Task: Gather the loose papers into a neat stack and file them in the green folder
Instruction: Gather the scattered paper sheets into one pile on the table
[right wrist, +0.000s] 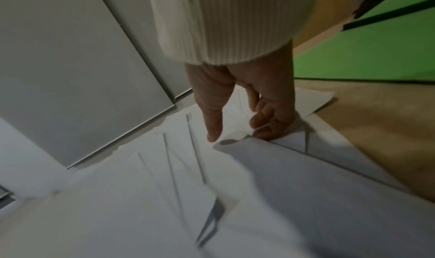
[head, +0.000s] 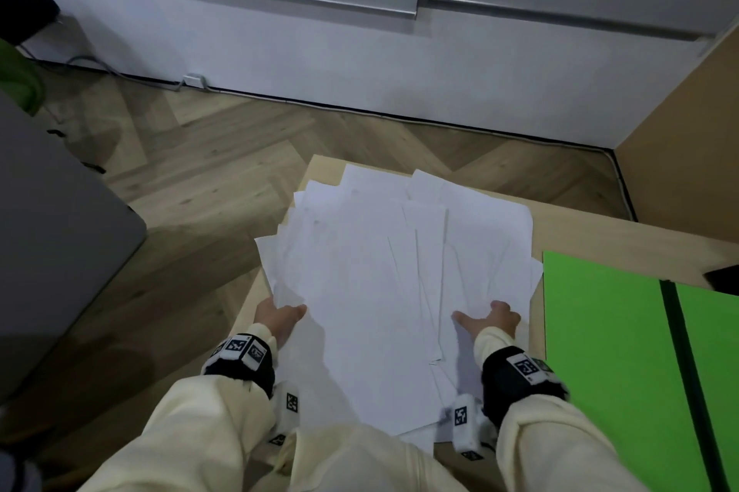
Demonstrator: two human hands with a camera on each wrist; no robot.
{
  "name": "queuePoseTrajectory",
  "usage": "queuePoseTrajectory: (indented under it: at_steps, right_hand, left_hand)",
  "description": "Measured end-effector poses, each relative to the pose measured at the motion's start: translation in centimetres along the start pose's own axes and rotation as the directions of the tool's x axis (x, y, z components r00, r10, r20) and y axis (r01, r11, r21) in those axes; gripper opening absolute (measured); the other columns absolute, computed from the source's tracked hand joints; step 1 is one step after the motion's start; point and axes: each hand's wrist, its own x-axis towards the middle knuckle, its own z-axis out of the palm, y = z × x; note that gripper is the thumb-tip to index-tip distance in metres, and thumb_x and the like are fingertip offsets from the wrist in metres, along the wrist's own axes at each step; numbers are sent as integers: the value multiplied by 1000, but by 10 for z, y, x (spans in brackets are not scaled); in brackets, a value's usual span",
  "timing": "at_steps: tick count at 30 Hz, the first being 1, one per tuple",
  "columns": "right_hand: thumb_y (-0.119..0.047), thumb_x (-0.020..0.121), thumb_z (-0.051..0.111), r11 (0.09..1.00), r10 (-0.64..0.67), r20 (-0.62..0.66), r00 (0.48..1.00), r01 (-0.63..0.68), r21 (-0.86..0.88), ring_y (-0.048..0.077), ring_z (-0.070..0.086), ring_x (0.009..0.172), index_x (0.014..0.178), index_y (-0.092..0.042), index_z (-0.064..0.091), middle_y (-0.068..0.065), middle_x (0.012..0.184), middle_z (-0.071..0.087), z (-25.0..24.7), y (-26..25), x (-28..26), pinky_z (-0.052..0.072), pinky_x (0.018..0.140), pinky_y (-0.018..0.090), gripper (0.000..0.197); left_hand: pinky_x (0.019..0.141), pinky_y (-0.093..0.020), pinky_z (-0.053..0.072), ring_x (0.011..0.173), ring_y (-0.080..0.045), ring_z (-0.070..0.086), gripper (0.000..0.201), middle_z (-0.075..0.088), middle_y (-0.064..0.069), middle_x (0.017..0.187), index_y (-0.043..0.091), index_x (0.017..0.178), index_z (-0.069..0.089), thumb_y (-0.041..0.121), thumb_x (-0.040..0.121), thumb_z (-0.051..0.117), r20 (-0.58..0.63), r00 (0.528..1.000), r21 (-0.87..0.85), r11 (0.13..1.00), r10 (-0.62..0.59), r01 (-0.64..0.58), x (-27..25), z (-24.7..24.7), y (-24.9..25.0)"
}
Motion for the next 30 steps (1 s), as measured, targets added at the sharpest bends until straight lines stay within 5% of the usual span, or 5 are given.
queuePoseTrajectory:
  at_steps: [6,9,11,21,30]
  right_hand:
    - [-11,74,75,987,-5,65,998,-5,160,31,59,109,130,-2,43,19,116,62,13,5,-8,44,96,34,65]
    - [-10,78,68,995,-62,96,993,54,78,23,54,69,73,-8,55,9,73,54,14,6,-7,48,70,31,14]
    - [-12,79,66,995,-84,67,994,79,68,18,40,53,55,-9,38,9,70,46,15,8,-1,36,53,25,37]
    - [-12,85,62,865,11,90,996,-55,498,30,52,122,133,-1,43,11,135,52,37,3,4,38,106,37,53]
    - [-6,86,55,872,-6,-168,986,88,481,25,62,91,101,-9,58,19,114,68,30,-7,5,45,85,30,16]
  left_hand:
    - [91,-37,44,121,-38,53,74,51,-23,135,-6,139,33,18,81,71,41,999,88,996,-10,6,1,8,2]
    - [86,-35,45,116,-39,55,54,55,-23,130,-9,131,42,8,85,64,64,998,121,993,-5,-2,5,9,-1]
    - [88,-33,43,118,-39,54,53,54,-23,132,-9,133,42,5,85,62,72,997,128,991,25,-34,9,6,-3]
    - [91,-43,52,94,-33,68,73,68,-16,111,-1,118,57,27,58,87,268,962,159,987,-58,16,31,-30,-12]
    - [96,-36,44,114,-36,58,52,60,-20,126,-3,129,50,14,83,67,107,994,266,963,9,-37,25,-23,-10]
